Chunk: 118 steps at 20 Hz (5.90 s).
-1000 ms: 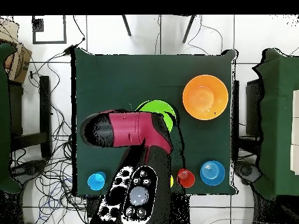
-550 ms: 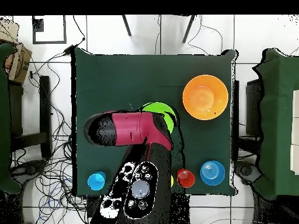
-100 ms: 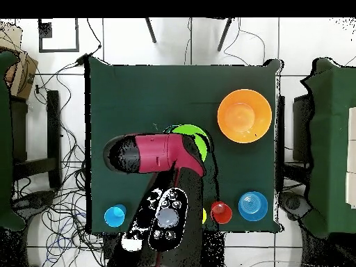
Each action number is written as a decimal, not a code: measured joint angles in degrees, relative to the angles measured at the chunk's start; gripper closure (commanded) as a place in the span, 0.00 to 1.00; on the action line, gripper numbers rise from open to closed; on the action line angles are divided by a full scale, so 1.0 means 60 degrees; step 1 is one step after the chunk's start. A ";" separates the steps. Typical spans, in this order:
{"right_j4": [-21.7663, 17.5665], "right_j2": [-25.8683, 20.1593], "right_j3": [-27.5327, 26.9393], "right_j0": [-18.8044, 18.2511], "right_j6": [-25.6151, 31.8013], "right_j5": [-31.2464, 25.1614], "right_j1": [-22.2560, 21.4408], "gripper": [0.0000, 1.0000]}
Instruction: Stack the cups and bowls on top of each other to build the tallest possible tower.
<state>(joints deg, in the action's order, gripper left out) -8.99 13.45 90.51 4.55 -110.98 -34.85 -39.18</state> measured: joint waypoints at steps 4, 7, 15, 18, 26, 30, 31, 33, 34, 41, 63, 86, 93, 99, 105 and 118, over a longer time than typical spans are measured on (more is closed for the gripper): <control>-0.0001 0.0010 0.0000 0.0013 0.0000 0.0001 0.0001 1.00; 0.0001 0.0020 0.0000 0.0042 0.0000 -0.0001 -0.0009 1.00; 0.0001 0.0025 -0.0002 0.0050 0.0000 0.0001 -0.0026 1.00; 0.0003 0.0024 -0.0007 0.0049 0.0000 0.0001 -0.0026 1.00; 0.0003 0.0024 -0.0043 0.0049 0.0000 -0.0001 -0.0026 1.00; 0.0003 0.0027 -0.0057 0.0048 0.0000 -0.0001 -0.0019 1.00; 0.0001 0.0025 -0.0060 0.0048 0.0000 -0.0001 -0.0013 1.00; 0.0011 0.0025 -0.0100 0.0046 0.0000 0.0001 0.0066 1.00; 0.0011 0.0027 -0.0116 0.0047 0.0000 -0.0001 0.0091 1.00; 0.0042 0.0027 -0.0443 -0.0019 0.0000 -0.0001 0.0313 1.00; 0.0357 0.0091 -0.0528 0.0122 0.0000 -0.0001 0.0367 1.00; 0.0429 0.0181 -0.0398 0.0179 0.0000 0.0001 0.0335 1.00; 0.0428 0.0321 -0.0333 0.0329 0.0000 0.0001 0.0304 1.00; 0.0482 0.0443 -0.0187 0.0627 0.0000 -0.0001 0.0156 1.00; 0.0590 0.0518 -0.0105 0.0740 0.0000 -0.0001 0.0126 1.00; 0.0807 0.0557 -0.0020 0.0741 0.0000 -0.0001 0.0152 1.00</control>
<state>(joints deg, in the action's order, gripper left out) -4.15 16.79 90.39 9.00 -110.98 -34.86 -38.27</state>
